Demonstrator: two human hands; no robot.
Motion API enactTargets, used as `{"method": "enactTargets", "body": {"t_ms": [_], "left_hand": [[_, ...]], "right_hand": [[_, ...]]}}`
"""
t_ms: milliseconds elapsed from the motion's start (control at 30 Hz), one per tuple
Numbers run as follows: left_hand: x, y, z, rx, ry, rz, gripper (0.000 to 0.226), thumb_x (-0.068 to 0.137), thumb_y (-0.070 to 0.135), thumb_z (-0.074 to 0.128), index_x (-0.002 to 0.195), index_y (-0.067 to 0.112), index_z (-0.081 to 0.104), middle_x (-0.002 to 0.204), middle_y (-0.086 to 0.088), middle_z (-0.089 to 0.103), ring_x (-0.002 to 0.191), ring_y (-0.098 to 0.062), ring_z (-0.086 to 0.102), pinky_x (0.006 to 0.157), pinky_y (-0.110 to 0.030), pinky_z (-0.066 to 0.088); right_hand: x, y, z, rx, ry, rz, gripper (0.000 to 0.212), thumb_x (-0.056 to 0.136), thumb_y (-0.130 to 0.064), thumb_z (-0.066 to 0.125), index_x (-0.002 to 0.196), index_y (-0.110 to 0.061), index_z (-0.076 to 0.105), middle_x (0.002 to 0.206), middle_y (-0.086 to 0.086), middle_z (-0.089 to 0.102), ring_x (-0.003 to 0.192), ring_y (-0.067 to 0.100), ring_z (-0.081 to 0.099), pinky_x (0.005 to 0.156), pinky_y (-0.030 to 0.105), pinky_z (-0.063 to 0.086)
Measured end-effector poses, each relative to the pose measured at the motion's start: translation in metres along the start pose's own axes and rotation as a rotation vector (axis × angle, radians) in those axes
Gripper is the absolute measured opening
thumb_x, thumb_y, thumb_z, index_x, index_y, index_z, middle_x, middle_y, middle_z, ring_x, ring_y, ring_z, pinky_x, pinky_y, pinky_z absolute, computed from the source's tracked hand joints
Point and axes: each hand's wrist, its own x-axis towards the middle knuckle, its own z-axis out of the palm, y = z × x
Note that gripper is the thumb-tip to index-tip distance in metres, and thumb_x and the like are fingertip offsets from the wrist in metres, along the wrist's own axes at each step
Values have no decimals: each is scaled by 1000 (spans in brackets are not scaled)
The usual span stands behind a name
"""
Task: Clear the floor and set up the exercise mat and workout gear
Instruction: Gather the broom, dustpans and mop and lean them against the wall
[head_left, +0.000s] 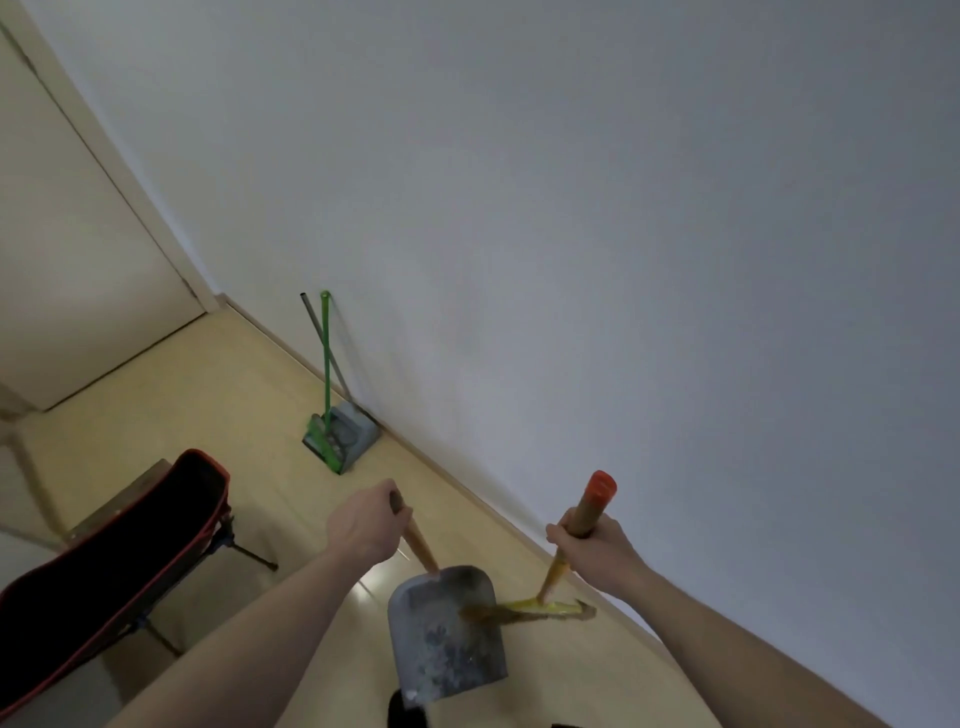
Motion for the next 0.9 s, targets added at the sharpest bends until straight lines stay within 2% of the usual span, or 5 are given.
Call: {"method": "enactTargets", "body": {"t_ms": [267,500,633,800,900], "left_hand": [[95,-35,-33,45,-48,83,16,96,42,59,92,26,58,90,3,65,80,-22,62,67,-32,51],[173,-52,-55,85,-47,78,17,97,43,59,93,27,58,86,5,65,78,-22,61,67,-32,52],[216,-63,-67,141,-38,91,16,98,41,56,97,26,58,86,4,65,77,-21,60,64,-31,48],[262,-77,-74,187,-56,124,14,98,41,56,94,27,57,84,4,63,76,-21,60,65,-33,52],[294,-83,-76,216,-84,172,15,98,41,56,93,28,56,83,5,62,73,-20,58,62,-32,49]], "right_hand": [[40,-58,34,68,73,72,39,88,-42,66,87,-4,64,85,15,71,69,15,64,73,35,54],[102,-101,45,70,47,42,31,89,-42,66,74,-15,60,74,6,66,66,14,63,78,38,58],[131,-126,59,94,35,50,30,90,-40,66,76,-13,64,87,15,72,70,16,65,80,39,57],[159,-154,76,109,-17,68,34,94,-36,62,90,-3,68,70,4,74,70,14,71,76,31,56],[176,-171,92,142,-13,95,34,93,-39,62,91,-6,69,75,7,75,79,21,74,72,30,54]]}}
